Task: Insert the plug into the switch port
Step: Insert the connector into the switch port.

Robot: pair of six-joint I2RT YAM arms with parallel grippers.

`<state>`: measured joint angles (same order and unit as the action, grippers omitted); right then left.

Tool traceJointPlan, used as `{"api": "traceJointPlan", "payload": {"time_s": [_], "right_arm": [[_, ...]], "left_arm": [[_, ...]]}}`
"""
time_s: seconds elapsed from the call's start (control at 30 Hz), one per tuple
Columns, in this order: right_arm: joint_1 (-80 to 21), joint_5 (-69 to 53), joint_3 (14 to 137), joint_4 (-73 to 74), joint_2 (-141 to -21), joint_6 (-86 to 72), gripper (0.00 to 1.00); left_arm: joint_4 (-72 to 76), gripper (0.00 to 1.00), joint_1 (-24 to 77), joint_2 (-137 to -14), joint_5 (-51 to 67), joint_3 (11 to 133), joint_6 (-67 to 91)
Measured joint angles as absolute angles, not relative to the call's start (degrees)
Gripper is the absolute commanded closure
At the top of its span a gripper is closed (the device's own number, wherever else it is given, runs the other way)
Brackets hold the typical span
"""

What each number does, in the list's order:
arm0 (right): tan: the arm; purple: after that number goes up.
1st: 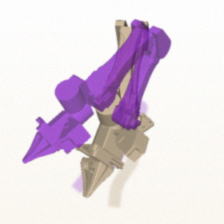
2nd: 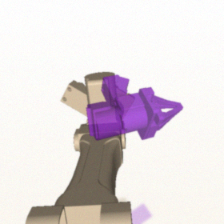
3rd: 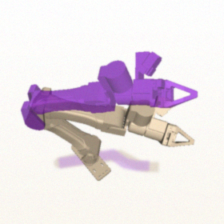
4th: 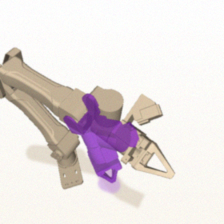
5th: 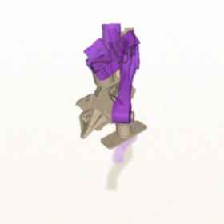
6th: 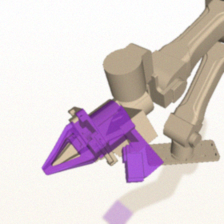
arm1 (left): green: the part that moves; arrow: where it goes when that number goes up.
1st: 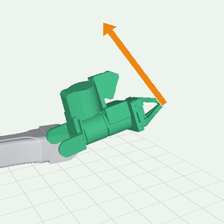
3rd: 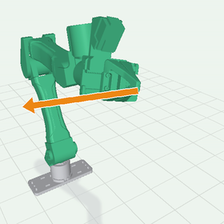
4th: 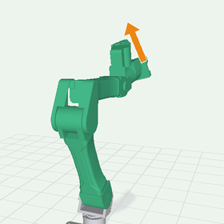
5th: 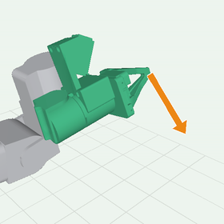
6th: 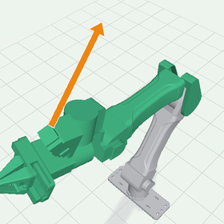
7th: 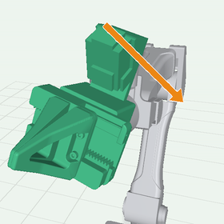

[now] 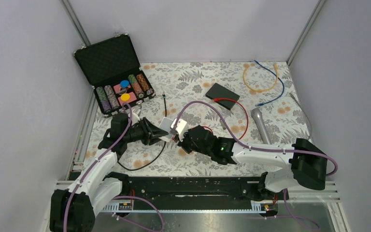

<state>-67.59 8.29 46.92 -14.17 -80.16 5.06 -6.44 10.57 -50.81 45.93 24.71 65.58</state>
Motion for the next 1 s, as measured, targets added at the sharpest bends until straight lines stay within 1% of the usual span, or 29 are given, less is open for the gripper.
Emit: {"api": "traceJointPlan", "payload": {"time_s": [0.27,0.6,0.9,1.0], "right_arm": [[-67.4,8.2,46.7,-11.6,-80.4,6.1,1.00],[-65.9,7.2,46.4,-12.3,-81.8,6.2,1.00],[-62.1,-2.4,45.6,-11.8,-81.8,7.9,1.00],[-61.4,-5.3,45.5,-11.5,-81.8,8.6,1.00]], "left_arm": [[-6.4,1.00,15.5,-51.5,41.1,24.8,64.3],[-4.6,1.00,17.9,-52.3,36.9,24.3,65.3],[-4.6,1.00,18.9,-53.7,37.1,23.7,65.2],[-7.4,1.00,19.5,-54.0,36.9,24.9,63.5]]}}
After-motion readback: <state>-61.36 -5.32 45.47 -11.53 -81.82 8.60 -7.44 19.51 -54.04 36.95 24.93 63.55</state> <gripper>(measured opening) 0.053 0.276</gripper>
